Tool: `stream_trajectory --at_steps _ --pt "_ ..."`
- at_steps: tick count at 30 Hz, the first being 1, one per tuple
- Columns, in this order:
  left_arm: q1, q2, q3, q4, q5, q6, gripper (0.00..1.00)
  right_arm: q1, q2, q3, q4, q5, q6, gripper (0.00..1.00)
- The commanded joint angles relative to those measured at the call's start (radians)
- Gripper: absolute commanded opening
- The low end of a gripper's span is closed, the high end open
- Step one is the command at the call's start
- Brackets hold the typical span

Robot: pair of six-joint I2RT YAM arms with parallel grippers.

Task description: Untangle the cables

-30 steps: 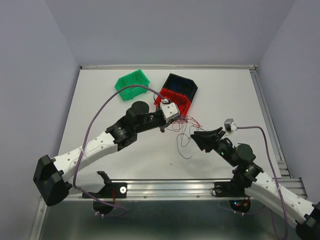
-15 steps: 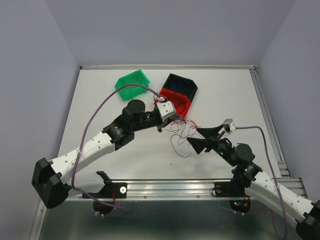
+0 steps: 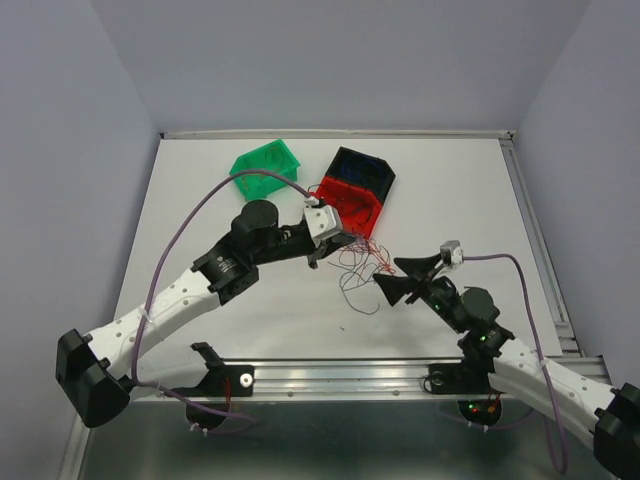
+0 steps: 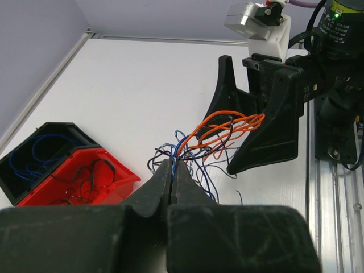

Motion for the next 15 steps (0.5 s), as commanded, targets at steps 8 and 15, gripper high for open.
stream_trajectory --at_steps 8,15 --pt "0.002 0.150 0.138 -0.138 0.139 0.023 0.00 0.006 -0.031 -0.089 0.335 -0.135 -0.023 0.32" --pt "0.003 0.168 0.150 -0.132 -0.066 0.003 0.00 0.006 -0.198 -0.154 0.334 -0.066 0.012 0.03"
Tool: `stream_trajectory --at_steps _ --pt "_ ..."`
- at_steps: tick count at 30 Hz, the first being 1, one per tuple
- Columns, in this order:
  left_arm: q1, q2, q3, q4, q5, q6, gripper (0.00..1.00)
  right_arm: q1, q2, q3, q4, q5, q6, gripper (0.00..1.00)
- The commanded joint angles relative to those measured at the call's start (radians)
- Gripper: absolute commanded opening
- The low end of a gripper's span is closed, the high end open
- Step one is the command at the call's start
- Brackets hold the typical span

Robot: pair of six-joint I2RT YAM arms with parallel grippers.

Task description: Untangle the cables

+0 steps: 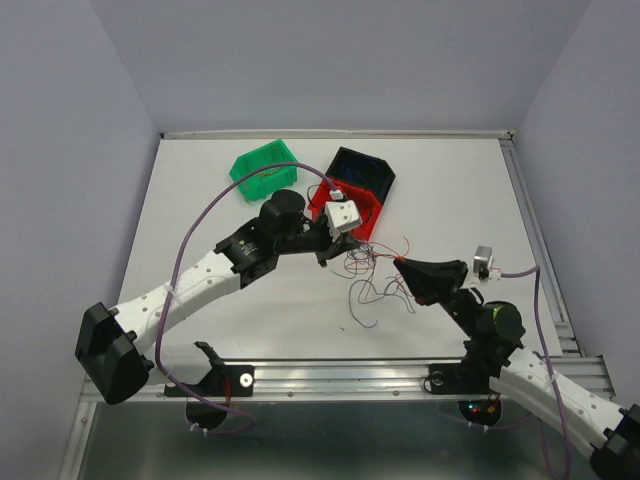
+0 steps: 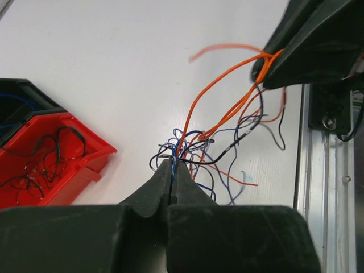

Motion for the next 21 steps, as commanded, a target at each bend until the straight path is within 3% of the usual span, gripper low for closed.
stream_trajectory --at_steps 1,4,9,13,21 --pt "0.006 -0.011 0.058 0.029 -0.136 -0.014 0.00 0.006 -0.133 -0.155 0.085 0.054 0.020 0.01" --pt "0.040 -0.028 0.043 0.063 -0.262 -0.065 0.00 0.006 -0.221 -0.176 0.051 0.132 0.046 0.01" --pt "0.218 -0.088 0.015 0.134 -0.378 -0.158 0.00 0.006 -0.432 -0.169 -0.150 0.299 0.083 0.01" --pt "0.362 -0.172 -0.032 0.207 -0.389 -0.225 0.00 0.006 -0.422 -0.133 -0.285 0.428 0.104 0.01" --pt "0.480 -0.379 -0.132 0.243 -0.584 -0.177 0.00 0.006 -0.441 -0.117 -0.369 0.570 0.163 0.01"
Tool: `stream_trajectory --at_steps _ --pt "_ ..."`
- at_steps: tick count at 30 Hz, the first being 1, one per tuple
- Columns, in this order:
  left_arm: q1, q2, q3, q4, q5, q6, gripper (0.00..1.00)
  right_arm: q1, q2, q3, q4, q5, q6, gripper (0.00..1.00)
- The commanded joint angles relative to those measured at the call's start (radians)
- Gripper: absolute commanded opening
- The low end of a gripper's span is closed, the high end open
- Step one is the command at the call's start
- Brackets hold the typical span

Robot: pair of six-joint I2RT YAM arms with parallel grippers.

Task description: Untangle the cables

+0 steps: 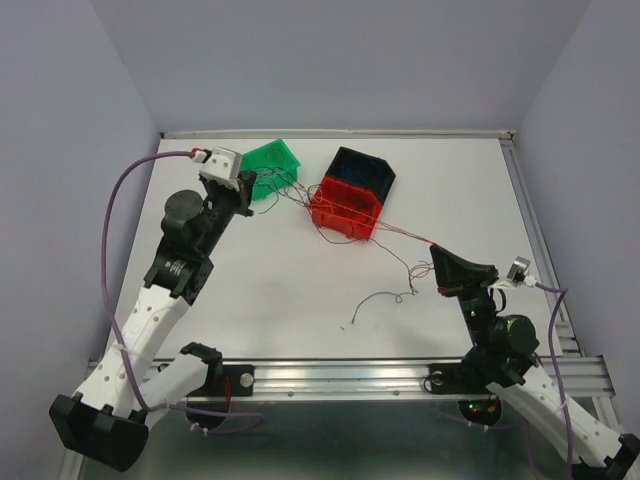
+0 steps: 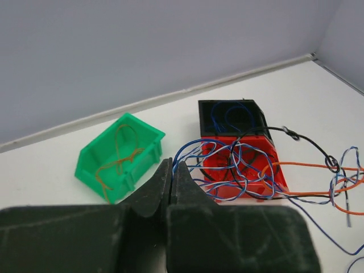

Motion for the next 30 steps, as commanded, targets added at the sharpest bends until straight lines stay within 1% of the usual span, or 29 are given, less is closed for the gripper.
stream_trajectory --at_steps 1,5,6,7,9,10,11,14,17,19,20,21,22,23,24,25,26,27,29,30 --pt "0.079 -0.140 -0.050 0.077 -0.162 0.035 0.00 0.005 -0.017 -0.113 -0.060 0.154 0.052 0.01" --pt "0.133 -0.291 -0.084 0.061 -0.245 0.090 0.00 0.005 -0.017 -0.107 -0.084 0.205 0.081 0.01" --pt "0.136 -0.320 -0.090 0.075 -0.312 0.104 0.00 0.005 -0.018 -0.108 -0.086 0.224 0.098 0.01" --pt "0.136 -0.370 -0.093 0.083 -0.351 0.122 0.00 0.005 -0.018 -0.108 -0.094 0.242 0.116 0.01" --pt "0.136 -0.412 -0.090 0.109 -0.411 0.172 0.00 0.005 -0.015 -0.105 -0.150 0.291 0.158 0.01" --pt "0.136 -0.435 -0.067 0.107 -0.461 0.185 0.00 0.005 -0.015 -0.090 -0.190 0.367 0.219 0.01" --pt "0.136 -0.441 -0.053 0.103 -0.478 0.194 0.00 0.007 -0.017 -0.085 -0.248 0.397 0.241 0.02" --pt "0.136 -0.444 0.013 0.048 -0.491 0.219 0.00 0.005 -0.015 -0.067 -0.319 0.455 0.285 0.01" --pt "0.136 -0.434 0.057 0.008 -0.407 0.205 0.00 0.005 -0.015 -0.058 -0.325 0.423 0.267 0.03" --pt "0.136 -0.420 0.091 -0.018 -0.379 0.194 0.00 0.005 -0.017 -0.058 -0.336 0.417 0.250 0.10" --pt "0.136 -0.414 0.103 -0.026 -0.374 0.194 0.00 0.007 -0.014 -0.058 -0.354 0.418 0.247 0.16" --pt "0.136 -0.411 0.118 -0.047 -0.338 0.196 0.00 0.005 -0.013 -0.058 -0.359 0.415 0.241 0.39" --pt "0.138 -0.406 0.141 -0.058 -0.315 0.193 0.00 0.005 -0.013 -0.029 -0.368 0.411 0.227 0.50" --pt "0.136 -0.404 0.151 -0.078 -0.287 0.188 0.00 0.005 -0.013 -0.026 -0.371 0.402 0.222 0.54" --pt "0.138 -0.404 0.160 -0.087 -0.257 0.180 0.00 0.005 -0.015 -0.020 -0.371 0.393 0.215 0.55" --pt "0.136 -0.401 0.174 -0.098 -0.189 0.176 0.00 0.007 -0.012 -0.016 -0.373 0.374 0.207 0.56" --pt "0.136 -0.395 0.183 -0.110 -0.152 0.165 0.00 0.007 -0.013 -0.013 -0.373 0.362 0.204 0.57" --pt "0.136 -0.382 0.201 -0.144 -0.052 0.165 0.00 0.005 -0.012 -0.007 -0.373 0.333 0.193 0.66" --pt "0.136 -0.362 0.218 -0.192 0.021 0.159 0.00 0.005 -0.007 0.004 -0.374 0.308 0.175 0.70" --pt "0.136 -0.349 0.226 -0.202 0.081 0.160 0.00 0.005 -0.001 0.011 -0.379 0.297 0.167 0.80"
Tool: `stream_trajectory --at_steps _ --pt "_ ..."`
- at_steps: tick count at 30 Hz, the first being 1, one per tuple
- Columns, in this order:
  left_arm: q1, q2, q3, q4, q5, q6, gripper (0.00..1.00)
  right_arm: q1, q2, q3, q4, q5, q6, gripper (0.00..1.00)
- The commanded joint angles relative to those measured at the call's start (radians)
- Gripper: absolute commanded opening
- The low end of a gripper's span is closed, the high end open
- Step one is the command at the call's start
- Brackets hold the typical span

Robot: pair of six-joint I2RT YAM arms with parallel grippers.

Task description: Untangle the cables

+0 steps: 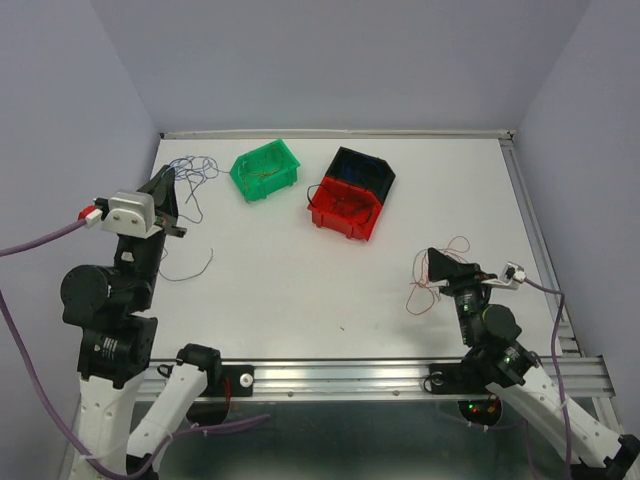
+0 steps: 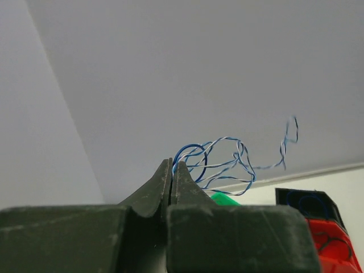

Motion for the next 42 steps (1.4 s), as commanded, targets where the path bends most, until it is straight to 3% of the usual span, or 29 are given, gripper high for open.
stream_trajectory --at_steps 1,3,10,21,31,38,42 --pt "0.003 0.063 0.067 -0.063 0.248 -0.009 0.00 0.002 0.022 0.025 -0.004 -0.067 -0.046 0.85" --pt "0.003 0.093 0.082 -0.064 0.245 -0.006 0.00 0.000 0.068 0.048 -0.006 -0.104 -0.060 0.92" --pt "0.004 0.192 0.166 -0.026 0.189 0.031 0.00 0.000 0.249 0.114 -0.006 -0.141 -0.060 0.96" --pt "0.003 0.410 0.424 0.039 0.450 -0.090 0.00 0.000 0.535 0.186 0.041 -0.128 -0.049 0.97" --pt "0.001 0.631 0.671 0.126 0.610 -0.265 0.00 0.002 0.493 0.145 0.123 -0.159 -0.075 0.97" --pt "0.001 0.784 0.876 0.223 0.594 -0.337 0.00 0.000 0.469 0.120 0.173 -0.185 -0.094 0.97" --pt "0.000 0.852 1.012 0.249 0.600 -0.377 0.00 0.002 0.478 0.105 0.271 -0.277 -0.141 0.97"
